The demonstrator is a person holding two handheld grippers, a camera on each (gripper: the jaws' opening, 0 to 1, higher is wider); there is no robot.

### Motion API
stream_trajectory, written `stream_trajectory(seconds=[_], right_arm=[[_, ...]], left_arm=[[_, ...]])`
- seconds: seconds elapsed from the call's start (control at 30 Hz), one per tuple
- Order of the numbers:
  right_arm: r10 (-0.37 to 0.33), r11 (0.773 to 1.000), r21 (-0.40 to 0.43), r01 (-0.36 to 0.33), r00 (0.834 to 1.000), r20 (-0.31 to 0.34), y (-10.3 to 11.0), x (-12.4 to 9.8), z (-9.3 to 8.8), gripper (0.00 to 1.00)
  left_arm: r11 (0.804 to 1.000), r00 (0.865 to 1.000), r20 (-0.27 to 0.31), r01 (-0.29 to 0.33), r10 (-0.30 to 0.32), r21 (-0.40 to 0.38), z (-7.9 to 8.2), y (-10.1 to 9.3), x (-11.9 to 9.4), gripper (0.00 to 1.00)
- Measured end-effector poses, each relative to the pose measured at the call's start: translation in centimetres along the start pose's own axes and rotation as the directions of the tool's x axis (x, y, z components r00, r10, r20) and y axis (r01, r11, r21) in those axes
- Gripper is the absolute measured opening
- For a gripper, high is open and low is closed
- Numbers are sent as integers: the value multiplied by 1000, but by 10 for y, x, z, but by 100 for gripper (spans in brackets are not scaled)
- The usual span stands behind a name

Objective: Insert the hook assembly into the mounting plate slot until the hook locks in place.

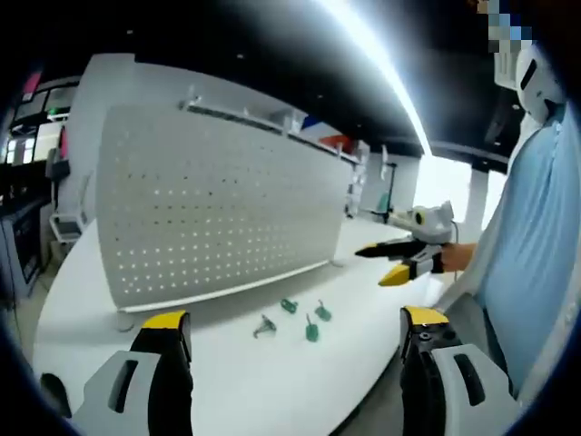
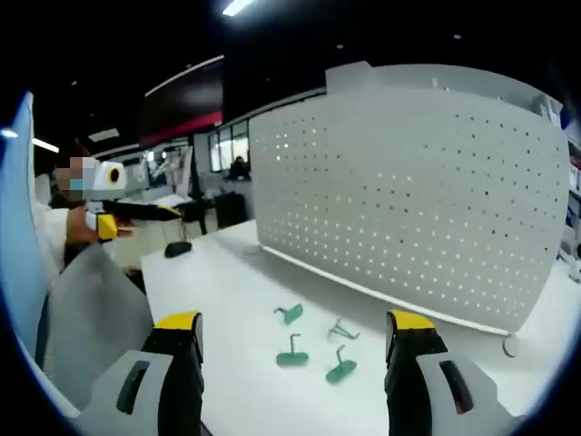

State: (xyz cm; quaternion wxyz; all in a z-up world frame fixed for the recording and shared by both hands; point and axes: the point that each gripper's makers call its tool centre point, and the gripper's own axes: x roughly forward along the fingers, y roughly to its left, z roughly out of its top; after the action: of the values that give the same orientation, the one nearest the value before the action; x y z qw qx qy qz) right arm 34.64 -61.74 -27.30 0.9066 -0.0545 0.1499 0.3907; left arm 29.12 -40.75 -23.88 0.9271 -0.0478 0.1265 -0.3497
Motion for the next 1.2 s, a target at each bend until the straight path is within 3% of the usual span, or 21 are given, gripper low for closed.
stream_trajectory(seconds=[1.03, 1.2], right_arm=[[-2, 1000, -13, 2, 1000, -16, 4, 9, 1, 82], [-7, 1000, -19, 7, 1000, -9, 5, 9, 4, 81]], left_arm=[[1000, 1000, 6, 7, -7, -19, -7, 6, 2, 96], [1000, 1000, 15, 13, -13, -9, -1, 5, 3, 97]])
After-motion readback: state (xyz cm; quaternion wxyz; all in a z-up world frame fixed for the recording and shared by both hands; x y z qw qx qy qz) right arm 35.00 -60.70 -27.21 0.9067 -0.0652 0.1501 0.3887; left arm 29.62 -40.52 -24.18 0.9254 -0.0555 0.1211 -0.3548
